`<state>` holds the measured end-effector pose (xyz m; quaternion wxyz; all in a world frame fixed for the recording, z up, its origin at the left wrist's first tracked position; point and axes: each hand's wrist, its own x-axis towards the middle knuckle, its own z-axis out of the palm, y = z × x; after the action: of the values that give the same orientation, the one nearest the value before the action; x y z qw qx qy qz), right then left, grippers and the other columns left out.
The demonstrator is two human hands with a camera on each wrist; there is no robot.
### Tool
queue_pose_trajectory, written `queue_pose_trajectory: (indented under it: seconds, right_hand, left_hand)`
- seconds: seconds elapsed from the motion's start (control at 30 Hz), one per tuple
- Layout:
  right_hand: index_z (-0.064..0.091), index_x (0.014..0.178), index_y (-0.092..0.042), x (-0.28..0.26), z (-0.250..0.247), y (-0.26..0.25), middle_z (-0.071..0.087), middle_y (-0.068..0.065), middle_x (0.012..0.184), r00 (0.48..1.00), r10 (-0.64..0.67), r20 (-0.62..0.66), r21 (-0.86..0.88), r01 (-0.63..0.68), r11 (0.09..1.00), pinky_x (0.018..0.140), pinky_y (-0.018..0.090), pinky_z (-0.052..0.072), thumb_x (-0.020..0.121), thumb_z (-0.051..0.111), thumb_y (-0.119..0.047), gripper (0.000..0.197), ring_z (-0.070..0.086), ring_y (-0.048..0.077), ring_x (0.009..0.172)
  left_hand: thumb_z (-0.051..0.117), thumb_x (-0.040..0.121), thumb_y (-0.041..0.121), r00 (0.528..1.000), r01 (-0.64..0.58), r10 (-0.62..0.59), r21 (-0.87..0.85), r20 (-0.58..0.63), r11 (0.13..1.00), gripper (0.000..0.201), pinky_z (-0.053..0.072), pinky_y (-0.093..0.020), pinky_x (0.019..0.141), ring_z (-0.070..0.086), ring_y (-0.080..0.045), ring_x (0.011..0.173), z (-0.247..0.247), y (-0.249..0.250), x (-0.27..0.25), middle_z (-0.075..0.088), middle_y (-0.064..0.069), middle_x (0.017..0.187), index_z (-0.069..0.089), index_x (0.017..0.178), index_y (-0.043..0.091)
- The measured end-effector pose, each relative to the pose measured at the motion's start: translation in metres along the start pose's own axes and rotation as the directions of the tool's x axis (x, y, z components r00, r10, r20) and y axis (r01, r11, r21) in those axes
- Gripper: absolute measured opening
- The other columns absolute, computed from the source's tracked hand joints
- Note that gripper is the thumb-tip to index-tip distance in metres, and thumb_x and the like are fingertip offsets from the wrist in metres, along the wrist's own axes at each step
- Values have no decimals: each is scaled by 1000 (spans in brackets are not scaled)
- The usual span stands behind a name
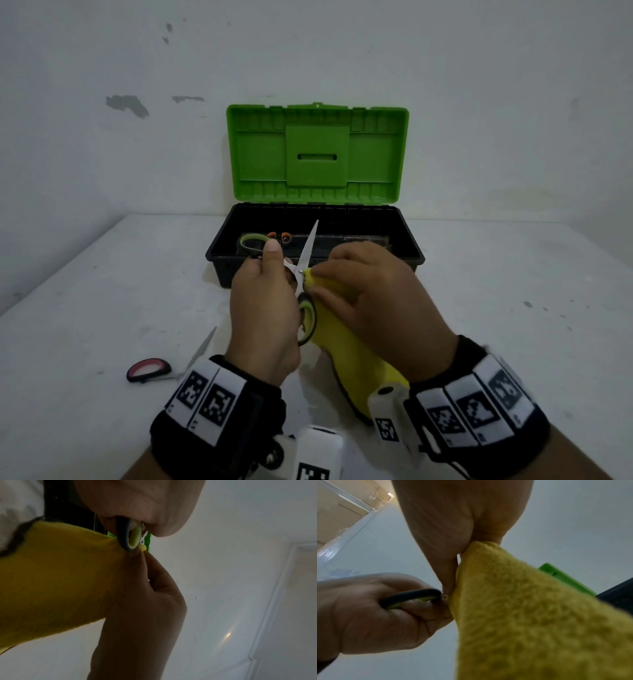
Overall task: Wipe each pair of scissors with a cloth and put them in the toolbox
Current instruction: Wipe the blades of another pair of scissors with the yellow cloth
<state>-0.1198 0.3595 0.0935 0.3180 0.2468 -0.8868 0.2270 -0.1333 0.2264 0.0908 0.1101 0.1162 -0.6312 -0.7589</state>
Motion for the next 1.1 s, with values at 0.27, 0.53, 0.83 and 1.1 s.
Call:
queue_pose_trajectory:
  seconds: [0.27, 0.53, 0.83, 1.1]
  right_hand:
    - [69, 78, -10, -16, -8, 11, 66, 2, 80, 994, -81, -71, -149, 69, 986, 61, 35, 47, 91, 65, -21, 17, 53, 21, 70]
    - [73, 89, -18, -49, -37, 56, 70, -4, 87, 991, 131, 14, -108, -129, 986, 71, 34, 58, 83, 76, -19, 7, 64, 12, 79]
    - [75, 99, -22, -21, -46, 24, 69, -15, 97, 993, 114, -15, 133, -111, 985, 82, 6, 42, 86, 74, -23, 13, 61, -4, 93]
    - [76, 100, -16, -16, -14, 7, 68, -2, 96, 997, -75, 6, 26, 75, 997, 75, 30, 50, 93, 59, -26, 21, 60, 14, 89]
  left_hand:
    - [43, 102, 45, 992, 62, -50, -108, 112, 992, 39, 18, -20, 36, 18, -9, 41, 5, -3, -5, 30, 8, 54, 41, 74, 18]
    - [43, 101, 46, 986, -112, 103, 66, 129, 991, 45, 19, -23, 37, 21, -8, 39, -12, 3, 1, 28, 10, 50, 35, 67, 18]
    - [47, 99, 48, 943, -105, 41, 178, 331, 978, 49, 22, -22, 43, 27, -12, 53, -16, 0, -9, 33, 3, 59, 41, 76, 4]
    - [48, 98, 47, 937, -140, 66, 194, 342, 971, 47, 28, -21, 42, 28, -9, 47, -19, 1, -11, 31, 5, 55, 33, 63, 19]
